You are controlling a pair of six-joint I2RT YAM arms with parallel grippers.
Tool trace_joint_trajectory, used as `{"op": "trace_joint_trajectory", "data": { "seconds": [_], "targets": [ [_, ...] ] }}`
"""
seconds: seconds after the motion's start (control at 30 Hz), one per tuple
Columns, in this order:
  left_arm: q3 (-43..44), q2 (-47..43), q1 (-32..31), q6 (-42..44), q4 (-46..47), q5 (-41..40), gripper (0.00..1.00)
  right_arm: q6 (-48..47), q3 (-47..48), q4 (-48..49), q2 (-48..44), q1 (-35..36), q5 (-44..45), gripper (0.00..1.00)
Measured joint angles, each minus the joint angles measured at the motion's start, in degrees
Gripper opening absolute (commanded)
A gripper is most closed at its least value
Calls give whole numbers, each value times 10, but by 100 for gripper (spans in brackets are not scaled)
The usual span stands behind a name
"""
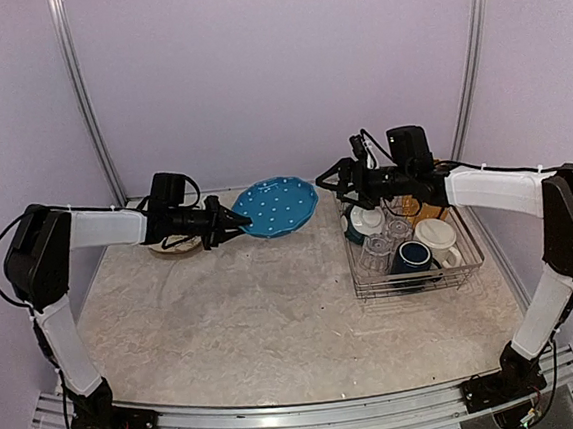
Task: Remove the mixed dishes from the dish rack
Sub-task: Pass from the right arm to the left, then place the plate on the plate.
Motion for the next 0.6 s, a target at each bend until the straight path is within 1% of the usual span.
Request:
{"op": "trace_joint_trajectory", "data": {
  "seconds": [0.17, 0.37, 0.5, 0.6],
  "targets": [
    [-30, -44, 55, 33, -56, -19, 0, -41, 12, -56, -26, -1, 44, 95],
    [-55, -98, 155, 75, -116, -47, 0, -87, 21, -120, -62, -9, 99, 95],
    [-59, -105, 210, 90, -136, -66, 0, -116, 24, -160, -85, -16, 150, 98],
    [-62, -104, 240, 97, -152, -77, 0, -139, 30, -192, -102, -21, 190, 98]
  ]
}}
